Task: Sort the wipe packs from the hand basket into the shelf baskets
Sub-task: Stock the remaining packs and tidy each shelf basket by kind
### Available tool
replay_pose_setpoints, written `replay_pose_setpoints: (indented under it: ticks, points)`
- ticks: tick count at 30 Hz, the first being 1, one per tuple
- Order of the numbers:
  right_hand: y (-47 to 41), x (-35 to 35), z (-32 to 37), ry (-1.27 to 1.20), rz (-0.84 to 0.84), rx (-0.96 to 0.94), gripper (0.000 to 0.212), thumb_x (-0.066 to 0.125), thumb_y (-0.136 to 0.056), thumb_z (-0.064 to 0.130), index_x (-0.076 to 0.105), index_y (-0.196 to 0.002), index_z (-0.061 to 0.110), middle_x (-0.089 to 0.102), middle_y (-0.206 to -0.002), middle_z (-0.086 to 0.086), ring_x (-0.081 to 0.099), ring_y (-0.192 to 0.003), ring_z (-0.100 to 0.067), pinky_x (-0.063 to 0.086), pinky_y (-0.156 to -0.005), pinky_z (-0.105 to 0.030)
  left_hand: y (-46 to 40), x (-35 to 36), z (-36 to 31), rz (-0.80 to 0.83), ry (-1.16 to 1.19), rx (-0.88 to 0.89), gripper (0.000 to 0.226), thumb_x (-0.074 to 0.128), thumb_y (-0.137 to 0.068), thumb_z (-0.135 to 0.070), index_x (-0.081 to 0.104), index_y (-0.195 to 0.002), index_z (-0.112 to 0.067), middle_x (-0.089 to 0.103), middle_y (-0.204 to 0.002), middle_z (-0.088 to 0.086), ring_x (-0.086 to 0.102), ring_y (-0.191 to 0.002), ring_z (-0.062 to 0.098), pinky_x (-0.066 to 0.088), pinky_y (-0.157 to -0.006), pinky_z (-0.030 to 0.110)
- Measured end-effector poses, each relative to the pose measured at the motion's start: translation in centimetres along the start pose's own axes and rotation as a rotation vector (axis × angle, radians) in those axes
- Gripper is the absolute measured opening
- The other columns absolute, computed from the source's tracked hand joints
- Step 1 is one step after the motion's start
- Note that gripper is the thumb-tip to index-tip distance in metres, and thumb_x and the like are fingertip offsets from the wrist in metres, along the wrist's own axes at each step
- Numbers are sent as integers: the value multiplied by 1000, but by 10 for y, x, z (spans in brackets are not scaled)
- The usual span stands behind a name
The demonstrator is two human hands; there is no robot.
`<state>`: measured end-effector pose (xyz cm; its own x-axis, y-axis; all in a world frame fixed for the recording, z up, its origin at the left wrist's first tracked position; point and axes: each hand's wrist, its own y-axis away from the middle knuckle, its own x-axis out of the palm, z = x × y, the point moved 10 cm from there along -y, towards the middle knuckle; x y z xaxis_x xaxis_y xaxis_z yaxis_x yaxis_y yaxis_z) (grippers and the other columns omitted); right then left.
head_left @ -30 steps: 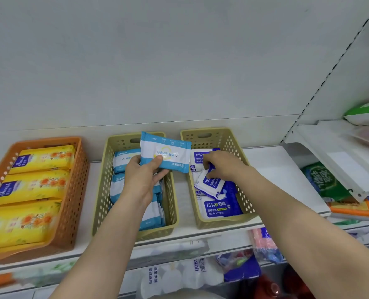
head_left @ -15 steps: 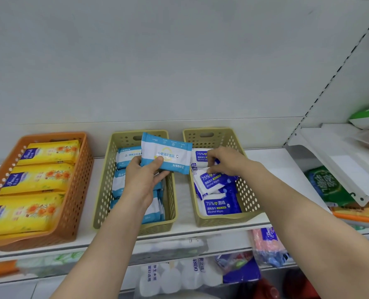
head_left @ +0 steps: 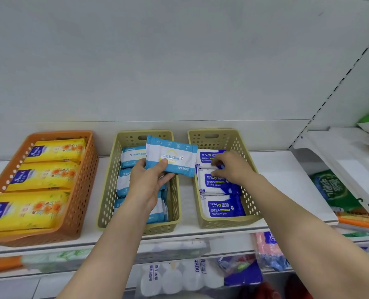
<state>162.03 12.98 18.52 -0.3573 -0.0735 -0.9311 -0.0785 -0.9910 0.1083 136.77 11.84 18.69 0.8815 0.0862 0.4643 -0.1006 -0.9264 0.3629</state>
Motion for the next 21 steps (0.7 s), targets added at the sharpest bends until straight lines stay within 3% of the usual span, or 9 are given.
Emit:
replay_pose_setpoints:
  ticks: [2, 4, 7, 9, 11, 15, 17, 19, 21]
  points:
    - [3, -30, 19, -226, -208, 4, 29, 71, -87, 37, 69, -110, 20, 68, -108, 10, 60, -99, -8, 48, -82, -25, 0, 0, -1, 15, 2, -2, 33, 66, -89, -5, 54, -119, -12, 70, -113, 10, 72, -97, 20, 60, -72, 31]
    - [4, -49, 44, -588, -270, 5, 22, 66, -90, 40, 70, -107, 25, 70, -104, 16, 63, -94, -2, 48, -82, -19, 1, -1, -3, 39, -6, -4, 32, 66, -89, -4, 55, -118, -11, 71, -113, 10, 72, -97, 21, 60, -72, 31]
    - [2, -44, 96, -764, -41, -107, 29, 71, -88, 33, 69, -115, 21, 72, -104, 9, 66, -97, -2, 52, -82, -15, 3, -2, -9, 91, -69, 16, 32, 69, -87, -7, 59, -117, -8, 72, -111, 10, 72, -97, 22, 60, -74, 31]
    - [4, -29, 121, -772, 110, -126, 35, 76, -85, 25, 68, -118, 15, 73, -103, -8, 69, -95, -13, 55, -83, -26, 4, -6, -16, 104, -118, 38, 31, 71, -87, -12, 61, -116, -9, 73, -107, 9, 72, -95, 22, 60, -73, 31]
    - [4, -21, 129, -871, 100, -79, 26, 77, -84, 18, 69, -107, 11, 73, -98, -18, 70, -85, -19, 56, -79, -36, 4, -15, -24, 90, -136, 53, 29, 71, -87, -17, 62, -114, -10, 75, -102, 7, 73, -92, 21, 60, -72, 31]
    - [5, 0, 140, -1219, 82, 46, 22, 76, -84, 9, 61, -100, 11, 75, -95, -10, 73, -81, -18, 61, -69, -34, 4, -34, -45, 42, -247, 104, 25, 73, -85, -15, 60, -105, -9, 75, -94, 9, 73, -80, 16, 58, -63, 26]
    - [4, 0, 147, -1110, 46, 35, 42, 80, -79, 10, 55, -112, 15, 70, -111, -12, 72, -92, -19, 61, -77, -38, 5, -46, -61, 12, -305, 163, 20, 74, -85, -13, 63, -102, -11, 75, -92, 7, 73, -79, 15, 58, -62, 26]
    - [3, -18, 152, -892, -81, -38, 71, 85, -74, 20, 46, -133, 26, 60, -125, -3, 64, -108, -14, 56, -88, -35, 3, -58, -80, -15, -392, 227, 17, 76, -83, -17, 67, -98, -15, 75, -92, 6, 73, -78, 16, 60, -64, 30]
    - [6, -33, 174, -746, -91, -194, 75, 85, -73, 30, 46, -136, 38, 58, -125, 10, 57, -113, -3, 52, -93, -29, 2, -62, -94, 17, -494, 272, 18, 79, -80, -24, 72, -96, -18, 76, -88, 2, 72, -78, 15, 59, -68, 32]
